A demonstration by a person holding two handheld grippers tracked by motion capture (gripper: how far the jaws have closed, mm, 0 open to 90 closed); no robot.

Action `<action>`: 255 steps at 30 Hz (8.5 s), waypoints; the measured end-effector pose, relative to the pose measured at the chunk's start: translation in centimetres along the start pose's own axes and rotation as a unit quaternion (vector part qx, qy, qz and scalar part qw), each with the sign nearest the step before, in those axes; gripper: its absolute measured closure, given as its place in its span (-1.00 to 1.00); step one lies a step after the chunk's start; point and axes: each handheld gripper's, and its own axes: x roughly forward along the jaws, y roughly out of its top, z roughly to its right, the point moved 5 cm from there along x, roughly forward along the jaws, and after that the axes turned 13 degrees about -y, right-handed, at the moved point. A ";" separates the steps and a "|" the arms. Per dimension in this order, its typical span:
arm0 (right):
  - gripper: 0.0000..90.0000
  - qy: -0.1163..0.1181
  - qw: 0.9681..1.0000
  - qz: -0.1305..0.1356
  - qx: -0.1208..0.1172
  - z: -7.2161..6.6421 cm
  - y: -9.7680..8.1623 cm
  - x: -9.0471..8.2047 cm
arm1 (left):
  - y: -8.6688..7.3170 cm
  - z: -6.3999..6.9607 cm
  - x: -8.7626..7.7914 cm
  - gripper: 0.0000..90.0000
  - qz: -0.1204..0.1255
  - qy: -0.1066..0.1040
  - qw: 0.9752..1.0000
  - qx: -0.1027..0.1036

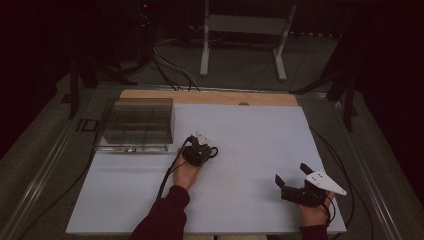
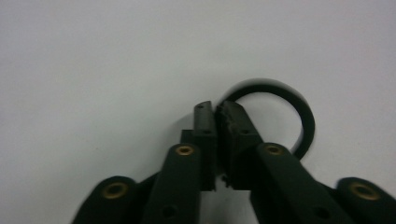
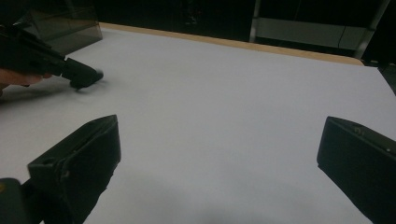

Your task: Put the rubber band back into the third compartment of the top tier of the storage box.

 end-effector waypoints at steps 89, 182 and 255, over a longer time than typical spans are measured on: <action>-1.00 -0.001 1.000 -0.009 0.001 0.0 -0.1 0.2 | 5.7 0.8 -8.6 0.97 0.106 0.001 0.994 -0.013; -1.00 0.000 1.000 -0.010 0.000 -0.1 -0.2 0.4 | 5.5 -3.1 -16.5 0.97 0.135 0.060 0.989 -0.027; -1.00 0.002 1.000 -0.015 -0.004 -0.3 -0.2 0.7 | -1.6 -8.6 -18.7 0.96 0.088 0.122 0.985 -0.080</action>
